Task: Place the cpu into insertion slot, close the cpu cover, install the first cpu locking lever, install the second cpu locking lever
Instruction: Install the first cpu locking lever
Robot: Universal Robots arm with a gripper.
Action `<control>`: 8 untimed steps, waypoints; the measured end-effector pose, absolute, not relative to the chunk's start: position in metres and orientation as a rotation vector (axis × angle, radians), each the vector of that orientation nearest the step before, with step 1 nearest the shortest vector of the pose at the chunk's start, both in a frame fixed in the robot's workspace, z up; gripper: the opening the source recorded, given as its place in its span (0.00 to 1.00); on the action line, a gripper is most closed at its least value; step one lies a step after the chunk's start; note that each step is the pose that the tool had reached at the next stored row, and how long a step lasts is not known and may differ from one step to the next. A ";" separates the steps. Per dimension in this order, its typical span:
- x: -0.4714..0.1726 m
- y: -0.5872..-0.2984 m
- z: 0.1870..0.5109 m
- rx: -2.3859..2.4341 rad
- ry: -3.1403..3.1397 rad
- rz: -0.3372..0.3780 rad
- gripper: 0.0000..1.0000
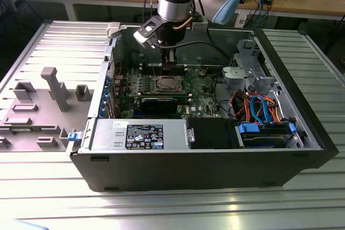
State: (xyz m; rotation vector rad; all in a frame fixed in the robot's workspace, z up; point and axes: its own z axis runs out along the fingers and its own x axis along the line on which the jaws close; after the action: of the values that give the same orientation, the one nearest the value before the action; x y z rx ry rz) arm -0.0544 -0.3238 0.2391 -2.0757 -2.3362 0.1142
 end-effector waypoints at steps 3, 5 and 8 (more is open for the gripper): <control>-0.054 -0.324 0.239 -2.062 -2.349 0.114 0.11; -0.054 -0.324 0.239 -2.051 -2.359 0.114 0.11; -0.054 -0.324 0.239 -2.037 -2.371 0.115 0.11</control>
State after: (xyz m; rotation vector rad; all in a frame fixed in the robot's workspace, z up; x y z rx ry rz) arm -0.0544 -0.3238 0.2391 -2.0373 -2.3714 0.1146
